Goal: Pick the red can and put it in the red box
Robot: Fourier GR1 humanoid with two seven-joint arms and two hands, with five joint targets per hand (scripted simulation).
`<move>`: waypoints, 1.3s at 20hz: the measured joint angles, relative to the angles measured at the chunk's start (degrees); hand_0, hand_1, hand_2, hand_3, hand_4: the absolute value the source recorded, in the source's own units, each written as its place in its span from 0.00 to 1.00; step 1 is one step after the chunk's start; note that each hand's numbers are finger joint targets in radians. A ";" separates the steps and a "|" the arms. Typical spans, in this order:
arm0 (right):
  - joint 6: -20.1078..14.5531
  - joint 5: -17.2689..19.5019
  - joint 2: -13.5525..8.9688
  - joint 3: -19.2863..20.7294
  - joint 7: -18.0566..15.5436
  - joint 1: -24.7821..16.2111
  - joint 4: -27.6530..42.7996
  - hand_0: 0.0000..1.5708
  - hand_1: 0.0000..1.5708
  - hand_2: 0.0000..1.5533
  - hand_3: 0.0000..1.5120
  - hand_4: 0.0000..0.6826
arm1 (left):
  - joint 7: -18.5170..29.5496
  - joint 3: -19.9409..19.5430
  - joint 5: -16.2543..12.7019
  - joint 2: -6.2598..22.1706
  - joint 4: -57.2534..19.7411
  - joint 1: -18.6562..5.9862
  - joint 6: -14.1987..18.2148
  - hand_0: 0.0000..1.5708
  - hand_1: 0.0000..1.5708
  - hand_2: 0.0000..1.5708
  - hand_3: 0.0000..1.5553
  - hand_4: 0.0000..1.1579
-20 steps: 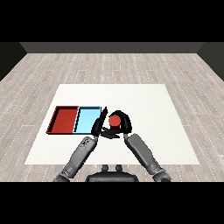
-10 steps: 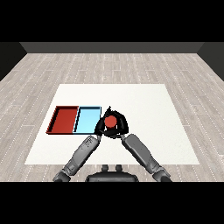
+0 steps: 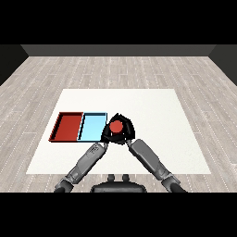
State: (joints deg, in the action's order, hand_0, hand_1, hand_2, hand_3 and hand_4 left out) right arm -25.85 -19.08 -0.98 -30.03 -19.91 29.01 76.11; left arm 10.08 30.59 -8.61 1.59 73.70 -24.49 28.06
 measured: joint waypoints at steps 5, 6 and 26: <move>0.18 -0.03 0.04 0.02 -1.05 -1.55 0.64 0.93 0.93 0.93 0.92 0.82 | -0.05 1.00 -1.09 0.04 -0.01 0.73 1.35 1.00 1.00 0.98 0.93 0.86; 0.57 0.31 0.09 0.57 -0.77 -1.36 0.67 0.94 0.94 0.93 0.92 0.82 | -0.07 0.73 -1.10 -0.07 -0.78 0.23 1.34 1.00 1.00 0.96 0.89 0.82; 2.74 -0.22 -0.05 0.19 -0.63 -2.22 4.01 0.00 0.00 0.00 0.00 0.00 | 0.58 1.22 -1.39 -0.23 0.79 -0.04 4.68 1.00 1.00 1.00 0.96 0.98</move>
State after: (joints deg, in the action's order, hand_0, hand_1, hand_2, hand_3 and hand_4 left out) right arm -23.11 -19.30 -1.02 -29.84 -20.54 26.79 80.11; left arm 10.66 31.81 -10.01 1.36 74.49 -24.53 32.74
